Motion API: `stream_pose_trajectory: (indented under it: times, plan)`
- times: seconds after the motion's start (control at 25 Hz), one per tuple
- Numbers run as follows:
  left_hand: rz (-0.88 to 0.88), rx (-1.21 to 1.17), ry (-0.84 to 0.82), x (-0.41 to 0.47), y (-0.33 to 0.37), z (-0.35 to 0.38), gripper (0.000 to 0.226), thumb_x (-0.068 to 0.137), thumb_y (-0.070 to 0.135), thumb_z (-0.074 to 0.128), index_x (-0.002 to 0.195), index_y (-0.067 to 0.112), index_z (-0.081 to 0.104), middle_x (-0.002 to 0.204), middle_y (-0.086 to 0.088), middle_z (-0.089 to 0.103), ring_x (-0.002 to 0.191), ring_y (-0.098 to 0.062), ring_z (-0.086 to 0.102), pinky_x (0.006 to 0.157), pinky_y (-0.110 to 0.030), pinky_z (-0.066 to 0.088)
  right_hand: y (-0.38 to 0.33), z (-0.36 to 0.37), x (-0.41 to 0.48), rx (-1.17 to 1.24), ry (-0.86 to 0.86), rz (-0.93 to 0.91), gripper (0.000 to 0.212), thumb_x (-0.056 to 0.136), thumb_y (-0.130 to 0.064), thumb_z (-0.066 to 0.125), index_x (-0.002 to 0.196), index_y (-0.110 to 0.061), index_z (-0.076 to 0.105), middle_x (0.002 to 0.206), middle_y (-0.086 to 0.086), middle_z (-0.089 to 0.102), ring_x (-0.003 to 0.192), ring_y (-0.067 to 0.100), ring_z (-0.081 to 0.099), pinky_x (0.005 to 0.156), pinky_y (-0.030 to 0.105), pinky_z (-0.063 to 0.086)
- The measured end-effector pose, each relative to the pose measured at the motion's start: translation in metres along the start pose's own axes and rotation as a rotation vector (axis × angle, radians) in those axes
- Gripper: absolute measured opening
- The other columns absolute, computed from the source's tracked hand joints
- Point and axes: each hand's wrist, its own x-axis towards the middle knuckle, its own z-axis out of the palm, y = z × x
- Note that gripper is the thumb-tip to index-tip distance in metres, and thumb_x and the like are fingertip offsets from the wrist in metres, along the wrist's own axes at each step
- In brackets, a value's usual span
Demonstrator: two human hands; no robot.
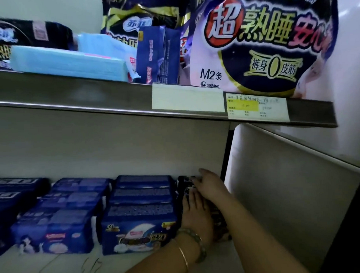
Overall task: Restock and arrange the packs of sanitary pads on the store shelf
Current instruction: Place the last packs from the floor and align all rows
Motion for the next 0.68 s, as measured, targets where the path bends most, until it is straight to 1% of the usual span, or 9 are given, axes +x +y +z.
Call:
stream_pose_trajectory:
  times: [0.08,0.12,0.16,0.2,0.28,0.32,0.4,0.48,0.68]
  plan:
    - [-0.057,0.025,-0.065,0.011,0.0,0.007,0.074,0.098,0.045,0.03,0.146,0.004,-0.01,0.154,-0.02,-0.011,0.141,-0.038,-0.013,0.112,-0.054,-0.007,0.003,0.019,0.013,-0.072,-0.048,-0.03,0.036,0.096,-0.036,0.039,0.119,-0.012,0.054,0.119,0.009,0.06,0.104,0.024,0.056,0.083,0.028,0.043]
    - [-0.073,0.015,-0.093,0.015,0.0,0.007,0.075,0.097,0.045,0.031,0.146,0.004,-0.009,0.154,-0.02,-0.011,0.141,-0.038,-0.012,0.112,-0.054,-0.006,0.006,0.026,0.02,-0.079,-0.059,-0.037,0.036,0.096,-0.037,0.038,0.116,-0.014,0.057,0.116,0.008,0.061,0.101,0.023,0.056,0.083,0.028,0.044]
    - [-0.079,0.005,-0.107,0.017,0.0,0.007,0.075,0.097,0.045,0.031,0.146,0.004,-0.009,0.154,-0.02,-0.01,0.141,-0.039,-0.012,0.112,-0.054,-0.006,0.009,0.032,0.025,-0.083,-0.068,-0.043,0.037,0.095,-0.039,0.035,0.116,-0.018,0.057,0.118,0.006,0.061,0.103,0.022,0.055,0.086,0.028,0.043]
    - [-0.089,0.004,-0.117,0.02,0.0,0.007,0.075,0.098,0.045,0.031,0.145,0.003,-0.01,0.154,-0.021,-0.01,0.141,-0.039,-0.012,0.112,-0.054,-0.006,0.012,0.037,0.03,-0.094,-0.083,-0.057,0.039,0.094,-0.041,0.032,0.12,-0.022,0.055,0.125,0.005,0.057,0.109,0.021,0.052,0.092,0.03,0.041]
    - [-0.107,0.004,-0.128,0.024,0.003,0.007,0.075,0.098,0.044,0.03,0.145,0.002,-0.011,0.153,-0.022,-0.011,0.141,-0.039,-0.011,0.113,-0.053,-0.005,0.018,0.043,0.038,-0.12,-0.14,-0.067,0.046,0.093,-0.043,0.028,0.133,-0.029,0.044,0.143,0.002,0.041,0.126,0.021,0.039,0.105,0.036,0.03]
    - [-0.107,0.006,-0.127,0.025,0.004,0.007,0.075,0.098,0.044,0.03,0.145,0.001,-0.011,0.153,-0.023,-0.011,0.141,-0.04,-0.011,0.113,-0.053,-0.004,0.021,0.045,0.041,-0.119,-0.172,-0.052,0.048,0.094,-0.043,0.027,0.139,-0.031,0.038,0.149,0.0,0.033,0.133,0.021,0.031,0.109,0.038,0.023]
    - [-0.098,-0.003,-0.127,0.024,0.006,0.007,0.074,0.099,0.043,0.029,0.145,0.0,-0.011,0.153,-0.024,-0.01,0.141,-0.041,-0.009,0.114,-0.053,-0.002,0.023,0.046,0.042,-0.121,-0.214,-0.014,0.051,0.094,-0.044,0.027,0.144,-0.034,0.03,0.154,-0.003,0.022,0.14,0.022,0.019,0.114,0.047,0.012]
    - [-0.089,-0.029,-0.106,0.021,0.007,0.007,0.072,0.1,0.04,0.027,0.144,-0.001,-0.01,0.153,-0.024,-0.009,0.141,-0.041,-0.008,0.114,-0.052,0.0,0.024,0.047,0.042,-0.115,-0.208,0.007,0.052,0.092,-0.045,0.028,0.144,-0.035,0.028,0.155,-0.003,0.02,0.141,0.022,0.016,0.113,0.053,0.01]
    - [-0.068,-0.077,-0.056,0.017,0.016,0.011,0.067,0.1,0.035,0.028,0.145,0.0,-0.007,0.154,-0.024,-0.005,0.141,-0.042,-0.006,0.114,-0.05,0.0,0.031,0.048,0.037,-0.096,-0.182,0.061,0.054,0.088,-0.048,0.027,0.14,-0.035,0.034,0.153,-0.002,0.027,0.139,0.022,0.022,0.111,0.055,0.015]
